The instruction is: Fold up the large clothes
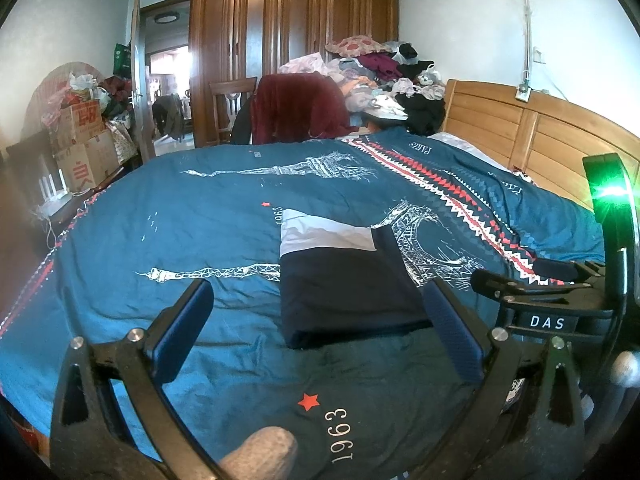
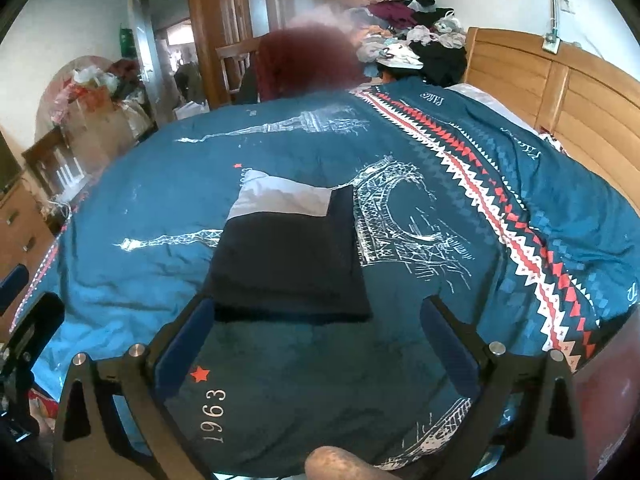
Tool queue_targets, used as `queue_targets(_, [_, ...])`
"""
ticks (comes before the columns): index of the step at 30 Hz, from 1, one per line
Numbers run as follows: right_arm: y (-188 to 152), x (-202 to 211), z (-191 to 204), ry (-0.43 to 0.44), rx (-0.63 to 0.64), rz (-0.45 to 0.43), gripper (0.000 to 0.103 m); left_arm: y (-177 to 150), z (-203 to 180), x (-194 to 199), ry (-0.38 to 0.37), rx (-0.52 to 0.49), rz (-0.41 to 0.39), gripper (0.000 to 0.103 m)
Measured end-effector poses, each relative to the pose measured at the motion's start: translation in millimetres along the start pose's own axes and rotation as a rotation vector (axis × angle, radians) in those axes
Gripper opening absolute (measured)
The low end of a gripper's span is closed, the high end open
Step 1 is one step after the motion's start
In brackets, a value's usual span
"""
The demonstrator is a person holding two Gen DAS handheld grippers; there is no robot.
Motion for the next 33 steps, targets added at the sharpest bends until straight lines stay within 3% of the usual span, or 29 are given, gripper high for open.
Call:
queue_targets(13, [-4,-3,-8,-0.006,-0.051,0.013,0.103,1,-6,2,-0.003,-0.006,-0.001,0.103])
queue_targets(33, [-3,-7,-1,-0.016,-0.003,0.017,0.099,2,-9,2,-0.003,-0.009,-0.003,0.103])
Point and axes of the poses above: each gripper's, at about its wrist camera, not at the fingertips, and x roughly against the way its jaws point, z to its left, y to its top, the point moved 7 cm from there along -x, roughly the way its jaws point, and after that the axes turned 15 degrees about -z, right-handed, at the moved point
